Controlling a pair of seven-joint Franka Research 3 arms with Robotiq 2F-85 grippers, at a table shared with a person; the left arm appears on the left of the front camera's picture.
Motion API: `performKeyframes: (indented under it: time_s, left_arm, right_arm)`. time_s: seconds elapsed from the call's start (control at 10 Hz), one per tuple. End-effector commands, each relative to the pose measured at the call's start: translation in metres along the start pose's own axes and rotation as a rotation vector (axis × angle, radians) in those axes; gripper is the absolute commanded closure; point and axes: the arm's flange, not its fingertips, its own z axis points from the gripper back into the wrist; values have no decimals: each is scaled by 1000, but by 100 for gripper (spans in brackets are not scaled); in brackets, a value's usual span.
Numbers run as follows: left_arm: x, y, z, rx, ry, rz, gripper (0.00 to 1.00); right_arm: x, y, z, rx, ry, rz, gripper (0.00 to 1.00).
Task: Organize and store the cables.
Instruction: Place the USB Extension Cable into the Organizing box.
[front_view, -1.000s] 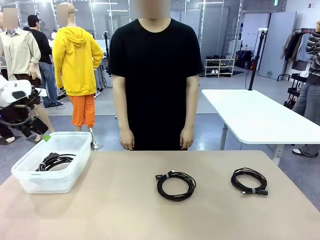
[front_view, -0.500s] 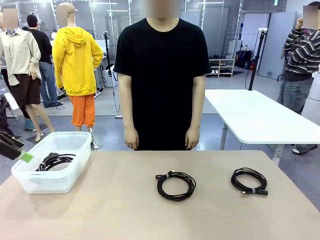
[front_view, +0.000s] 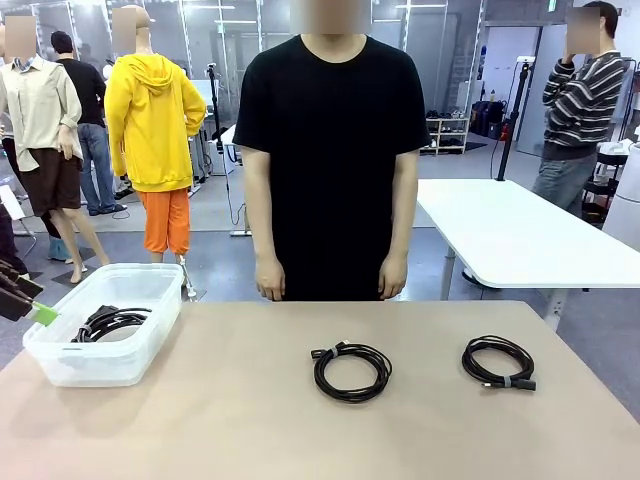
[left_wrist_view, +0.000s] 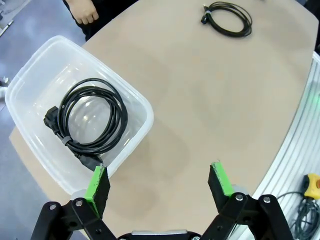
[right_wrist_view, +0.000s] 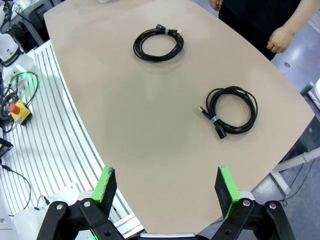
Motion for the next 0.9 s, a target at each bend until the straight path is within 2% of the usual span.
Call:
performKeyframes:
  time_s: [0.0,0.8]
  left_arm:
    - [3,-1,1,13,4,-1,0]
    - [0,0,0,0,0,-1,0]
  right_arm:
    - [1,-1,2,5,-9,16,0]
    - [1,-1,2,5,-9,16,0]
